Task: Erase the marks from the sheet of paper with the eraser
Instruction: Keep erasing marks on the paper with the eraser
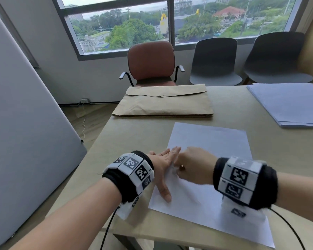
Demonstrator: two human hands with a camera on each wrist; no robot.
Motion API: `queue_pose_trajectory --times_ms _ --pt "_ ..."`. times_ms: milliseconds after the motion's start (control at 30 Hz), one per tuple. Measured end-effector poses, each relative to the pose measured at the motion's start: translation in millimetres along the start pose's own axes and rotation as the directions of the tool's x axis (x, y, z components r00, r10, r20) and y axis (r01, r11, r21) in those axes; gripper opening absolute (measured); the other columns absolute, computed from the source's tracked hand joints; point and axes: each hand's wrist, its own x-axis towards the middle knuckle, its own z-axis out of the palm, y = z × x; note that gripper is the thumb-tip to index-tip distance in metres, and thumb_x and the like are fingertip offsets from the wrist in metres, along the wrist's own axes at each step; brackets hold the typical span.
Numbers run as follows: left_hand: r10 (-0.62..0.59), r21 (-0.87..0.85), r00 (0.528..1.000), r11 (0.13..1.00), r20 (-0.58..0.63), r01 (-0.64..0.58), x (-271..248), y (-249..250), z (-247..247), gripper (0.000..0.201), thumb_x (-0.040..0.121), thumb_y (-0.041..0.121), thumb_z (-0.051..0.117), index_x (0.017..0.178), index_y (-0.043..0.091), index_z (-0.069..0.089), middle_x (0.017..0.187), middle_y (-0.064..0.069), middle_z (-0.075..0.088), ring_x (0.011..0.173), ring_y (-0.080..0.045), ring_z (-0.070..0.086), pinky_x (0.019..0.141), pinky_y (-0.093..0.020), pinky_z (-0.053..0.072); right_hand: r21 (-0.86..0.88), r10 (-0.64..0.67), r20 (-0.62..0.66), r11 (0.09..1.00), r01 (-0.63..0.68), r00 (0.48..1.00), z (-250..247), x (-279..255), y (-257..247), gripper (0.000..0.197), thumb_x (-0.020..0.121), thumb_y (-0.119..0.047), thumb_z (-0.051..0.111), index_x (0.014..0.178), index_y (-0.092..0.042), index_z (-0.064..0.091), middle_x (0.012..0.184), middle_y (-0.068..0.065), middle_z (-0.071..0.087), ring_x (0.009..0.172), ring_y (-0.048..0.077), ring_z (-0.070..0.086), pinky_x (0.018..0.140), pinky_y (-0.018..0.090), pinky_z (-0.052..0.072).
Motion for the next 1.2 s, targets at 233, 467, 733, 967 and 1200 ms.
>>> queue_pose_trajectory --times_ms 233,467,733,967,1200 --pt "0.031 0.014 1.0 0.999 -0.003 -0.031 1.2 -1.0 -0.5 0.14 0.064 0.043 0.082 0.142 0.02 -0.032 0.156 0.006 -0.022 0.143 -0.009 -0.018 0.116 -0.04 -0.005 0.002 0.0 0.043 1.0 -0.001 0.999 -1.0 -4.2 4.5 0.021 0.088 -0.017 0.048 0.083 -0.01 0.067 0.096 0.014 0.068 0.073 0.024 0.045 0.065 0.023 0.03" --pt "0.037 0.017 0.999 0.999 0.006 -0.037 -0.8 0.5 -1.3 0.139 0.065 0.042 0.082 0.142 0.021 -0.032 0.155 0.008 -0.025 0.142 -0.008 -0.019 0.118 -0.038 -0.007 0.051 -0.072 0.09 0.996 0.067 0.993 15.4 -25.2 -10.5 0.025 0.089 -0.019 0.048 0.094 -0.012 0.071 0.094 0.012 0.069 0.076 0.029 0.051 0.07 0.027 0.042" --pt "0.039 0.038 0.999 0.998 0.003 -0.039 -3.5 2.7 -2.5 0.137 0.067 0.042 0.081 0.143 0.019 -0.03 0.155 0.007 -0.025 0.143 -0.009 -0.019 0.118 -0.039 -0.006 -0.008 0.065 -0.026 0.998 -0.065 0.998 7.1 -9.2 13.5 0.026 0.091 -0.024 0.045 0.079 -0.013 0.065 0.096 0.014 0.067 0.082 0.032 0.053 0.065 0.023 0.031" --pt "0.031 0.032 0.999 0.999 0.008 -0.031 -4.3 1.3 -2.9 0.136 0.066 0.042 0.081 0.143 0.021 -0.03 0.155 0.009 -0.024 0.143 -0.007 -0.019 0.117 -0.037 -0.006 0.017 0.021 0.074 1.0 -0.022 0.997 3.0 -18.0 8.1 0.026 0.089 -0.023 0.047 0.077 -0.01 0.067 0.084 0.014 0.065 0.073 0.028 0.045 0.065 0.025 0.034" --pt "0.026 0.04 1.0 0.999 0.014 -0.027 -4.0 2.1 -2.6 0.137 0.066 0.042 0.081 0.142 0.021 -0.031 0.155 0.009 -0.025 0.143 -0.007 -0.019 0.118 -0.037 -0.006 0.032 -0.001 0.057 0.999 -0.001 0.998 13.0 -31.0 1.3 0.025 0.088 -0.018 0.044 0.088 -0.01 0.068 0.091 0.014 0.067 0.071 0.026 0.038 0.064 0.025 0.034"
